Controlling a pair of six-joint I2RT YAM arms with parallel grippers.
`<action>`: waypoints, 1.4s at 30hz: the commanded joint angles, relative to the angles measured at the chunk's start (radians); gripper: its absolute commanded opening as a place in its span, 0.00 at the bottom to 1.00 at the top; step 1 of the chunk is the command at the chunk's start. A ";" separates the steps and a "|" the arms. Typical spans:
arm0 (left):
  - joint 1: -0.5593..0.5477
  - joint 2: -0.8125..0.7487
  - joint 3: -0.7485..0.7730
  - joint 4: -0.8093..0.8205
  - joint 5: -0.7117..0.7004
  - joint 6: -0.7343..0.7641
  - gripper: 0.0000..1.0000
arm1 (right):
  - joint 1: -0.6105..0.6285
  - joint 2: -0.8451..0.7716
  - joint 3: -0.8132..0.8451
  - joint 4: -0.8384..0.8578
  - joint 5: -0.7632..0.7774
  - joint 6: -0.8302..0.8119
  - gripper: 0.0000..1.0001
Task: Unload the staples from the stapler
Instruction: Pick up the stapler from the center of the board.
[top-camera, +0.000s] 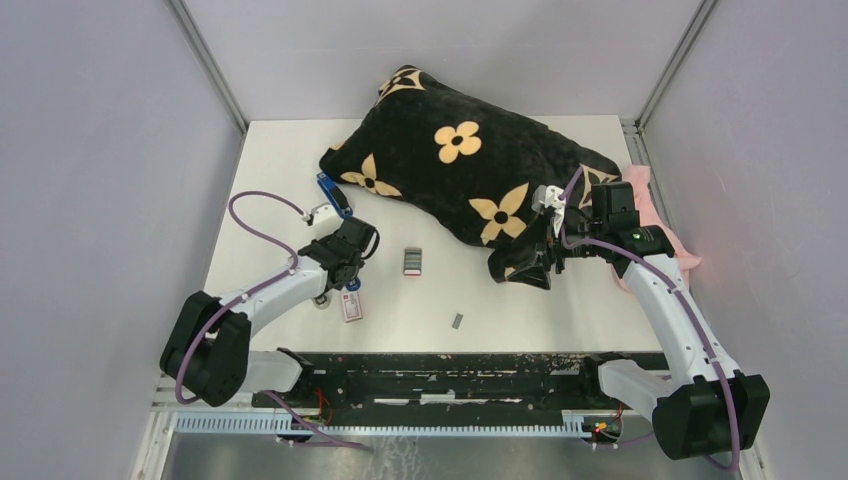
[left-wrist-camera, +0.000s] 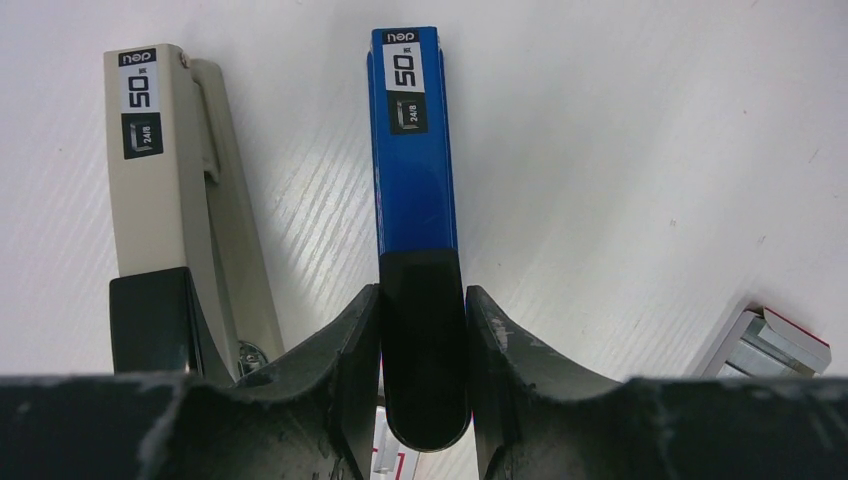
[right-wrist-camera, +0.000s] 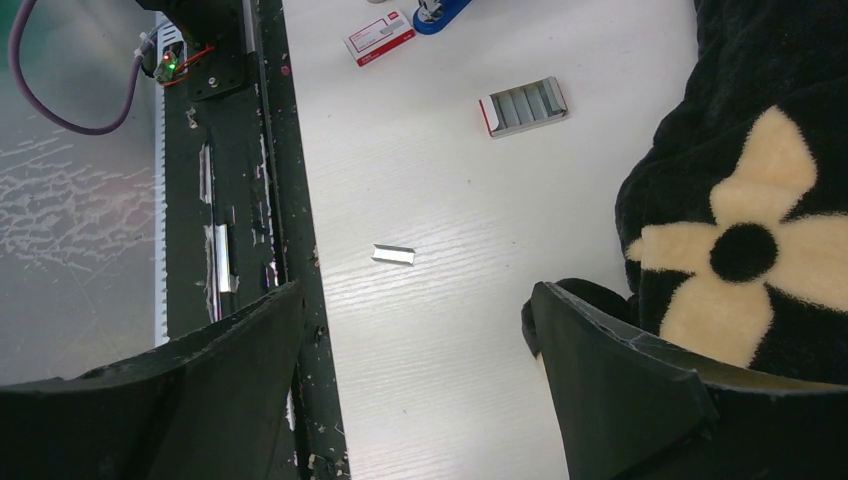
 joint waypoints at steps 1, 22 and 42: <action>-0.005 -0.010 -0.004 0.050 0.002 -0.038 0.34 | -0.005 -0.021 -0.001 0.031 -0.036 -0.001 0.90; -0.005 -0.013 -0.017 0.133 0.079 0.052 0.11 | -0.005 -0.020 0.002 0.030 -0.041 0.000 0.90; 0.083 -0.196 -0.213 1.038 0.586 0.504 0.03 | 0.272 0.339 0.124 0.406 0.080 0.276 0.90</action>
